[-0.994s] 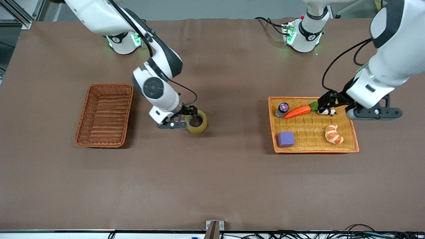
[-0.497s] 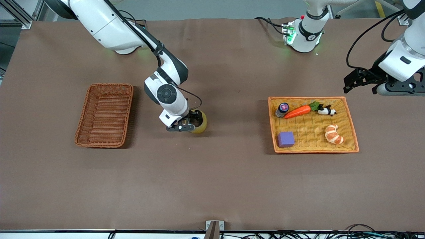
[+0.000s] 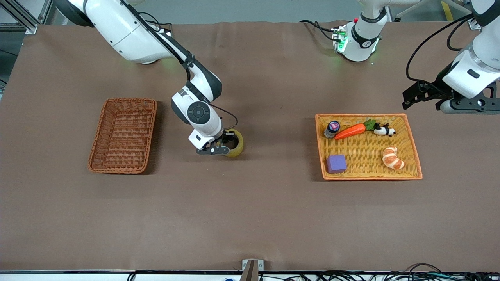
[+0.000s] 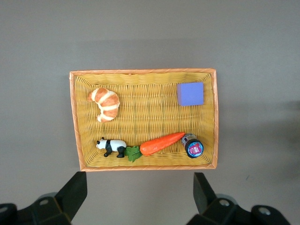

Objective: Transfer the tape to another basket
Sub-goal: 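Lower the right gripper onto the tape while the left gripper withdraws, then lift the tape with the right gripper and move it over the basket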

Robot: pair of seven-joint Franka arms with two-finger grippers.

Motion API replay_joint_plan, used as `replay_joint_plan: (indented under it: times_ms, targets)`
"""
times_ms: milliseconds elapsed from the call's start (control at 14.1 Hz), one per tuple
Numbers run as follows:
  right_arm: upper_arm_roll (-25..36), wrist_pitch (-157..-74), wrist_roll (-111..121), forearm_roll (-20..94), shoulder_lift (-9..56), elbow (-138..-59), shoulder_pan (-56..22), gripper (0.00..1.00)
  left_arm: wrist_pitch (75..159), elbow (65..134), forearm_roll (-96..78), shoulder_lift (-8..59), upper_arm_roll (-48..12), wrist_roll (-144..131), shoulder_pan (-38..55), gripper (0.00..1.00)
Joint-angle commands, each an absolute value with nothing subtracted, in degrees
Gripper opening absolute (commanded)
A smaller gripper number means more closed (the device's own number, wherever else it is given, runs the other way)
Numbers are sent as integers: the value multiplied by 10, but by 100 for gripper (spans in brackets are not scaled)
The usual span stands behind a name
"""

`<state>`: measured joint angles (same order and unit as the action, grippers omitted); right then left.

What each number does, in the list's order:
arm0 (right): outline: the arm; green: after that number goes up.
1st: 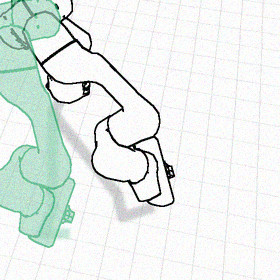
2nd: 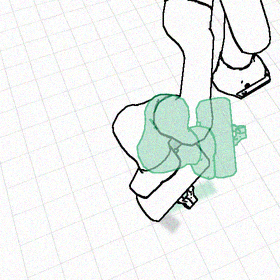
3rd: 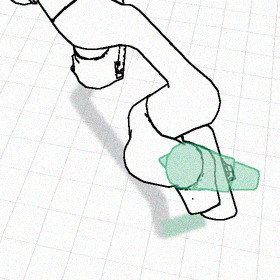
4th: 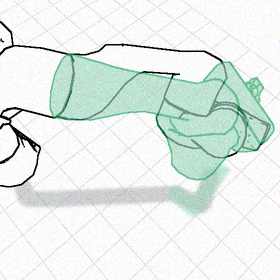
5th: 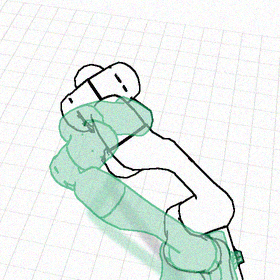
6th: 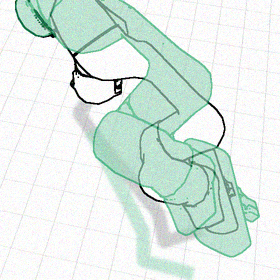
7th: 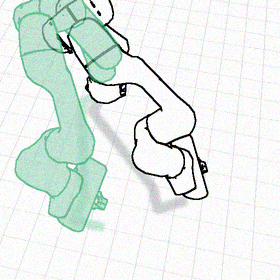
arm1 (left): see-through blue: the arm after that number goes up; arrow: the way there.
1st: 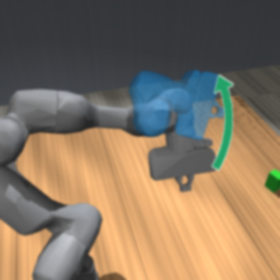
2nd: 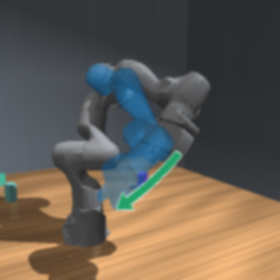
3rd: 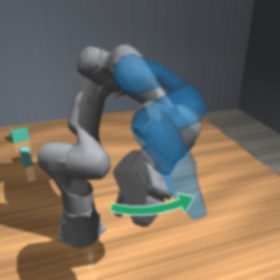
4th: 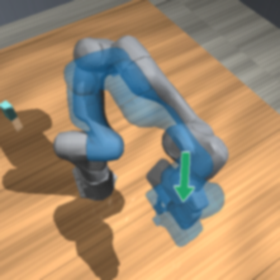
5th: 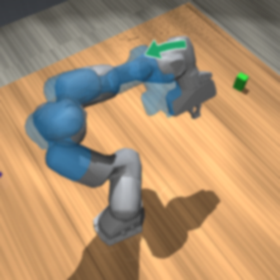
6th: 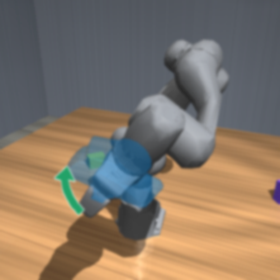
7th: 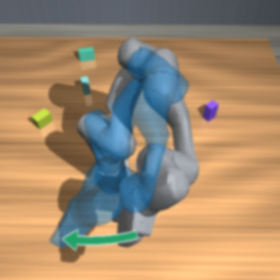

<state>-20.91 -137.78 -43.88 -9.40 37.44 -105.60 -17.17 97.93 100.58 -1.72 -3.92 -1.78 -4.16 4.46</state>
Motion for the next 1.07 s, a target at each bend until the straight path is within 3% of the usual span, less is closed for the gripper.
replay_joint_plan:
  times_ms: [0,355,639,781,994]
  targets:
    - [-214,-1369,-474,-111,376,-1051,-154,0,982,983,-20,-17,-13,-43,46,100]
    - [-214,-1234,-465,-108,270,-1049,-101,0,997,983,-13,-11,-14,-44,45,100]
    - [-211,-1118,-320,-106,179,-1063,-33,0,994,983,-9,-11,-17,-60,47,100]
    - [-204,-1108,-221,-106,142,-1097,15,0,994,983,-8,-11,-18,-60,45,100]
    - [-118,-1137,-118,-105,96,-1166,13,0,994,983,-8,-8,-17,-60,44,100]
